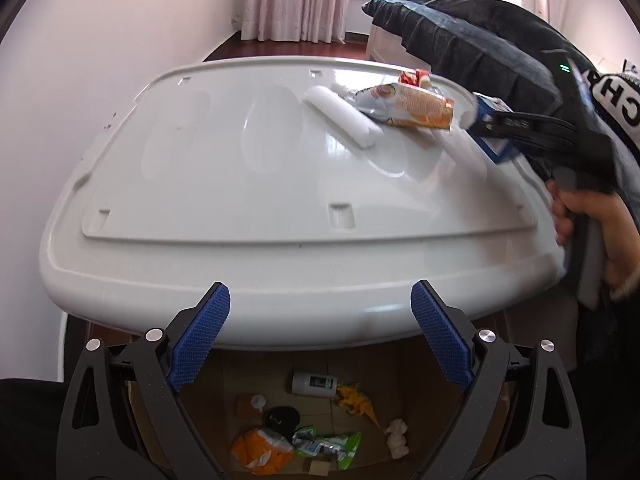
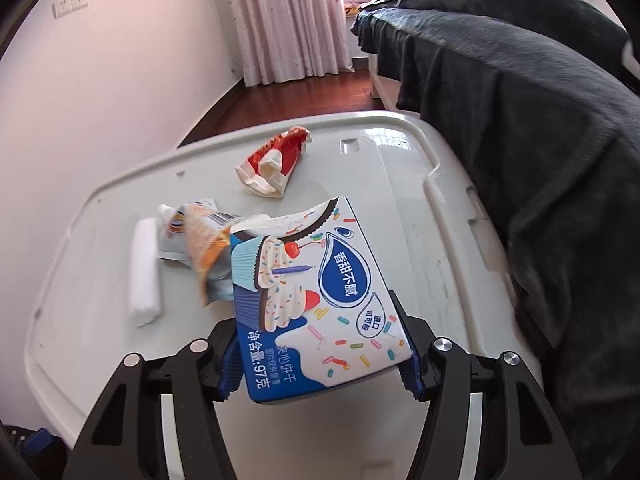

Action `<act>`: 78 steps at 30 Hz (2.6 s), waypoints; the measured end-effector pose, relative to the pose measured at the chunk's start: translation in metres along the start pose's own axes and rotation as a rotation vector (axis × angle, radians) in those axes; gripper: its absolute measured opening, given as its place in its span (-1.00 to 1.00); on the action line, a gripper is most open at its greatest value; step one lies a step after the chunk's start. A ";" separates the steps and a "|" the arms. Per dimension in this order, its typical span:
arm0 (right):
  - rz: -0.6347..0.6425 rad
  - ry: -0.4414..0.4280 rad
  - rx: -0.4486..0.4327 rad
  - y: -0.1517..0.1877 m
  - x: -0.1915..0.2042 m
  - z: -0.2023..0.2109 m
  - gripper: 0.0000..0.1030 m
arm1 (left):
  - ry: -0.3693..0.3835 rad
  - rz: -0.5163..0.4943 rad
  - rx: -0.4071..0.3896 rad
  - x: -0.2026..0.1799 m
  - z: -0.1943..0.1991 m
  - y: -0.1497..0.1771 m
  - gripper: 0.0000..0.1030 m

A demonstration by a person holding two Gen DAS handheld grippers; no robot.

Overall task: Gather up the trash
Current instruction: 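Grasp the blue biscuit box with the right gripper, then grasp the white foam tube with the left gripper while the right gripper holds the box, then drop the foam tube and biscuit box into the box, opening both grippers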

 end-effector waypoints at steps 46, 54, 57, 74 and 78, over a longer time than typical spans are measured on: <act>-0.170 -0.140 -0.105 0.038 -0.005 0.078 0.18 | -0.198 0.009 0.031 -0.022 -0.135 -0.142 -0.51; -0.101 -0.124 -0.118 0.046 0.013 0.081 0.18 | -0.178 0.006 0.003 -0.008 -0.095 -0.117 -0.55; -0.082 -0.129 -0.129 0.051 0.021 0.084 0.18 | -0.158 0.010 -0.002 0.000 -0.072 -0.102 -0.56; 0.037 -0.124 -0.076 0.165 0.076 0.110 0.18 | -0.084 -0.010 0.033 0.041 0.037 0.033 -0.56; 0.018 -0.111 -0.036 0.192 0.075 0.114 0.18 | -0.085 -0.023 0.074 0.044 0.044 0.070 -0.56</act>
Point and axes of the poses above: each gripper's, at about its wrist camera, not at the fingertips, and z roughly against the way its jaws point, x to its left, y to its underside, the point moved 4 cm from there along -z, roughly the way its jaws point, and after that the axes turned 1 degree about x, right-handed, at the moved point
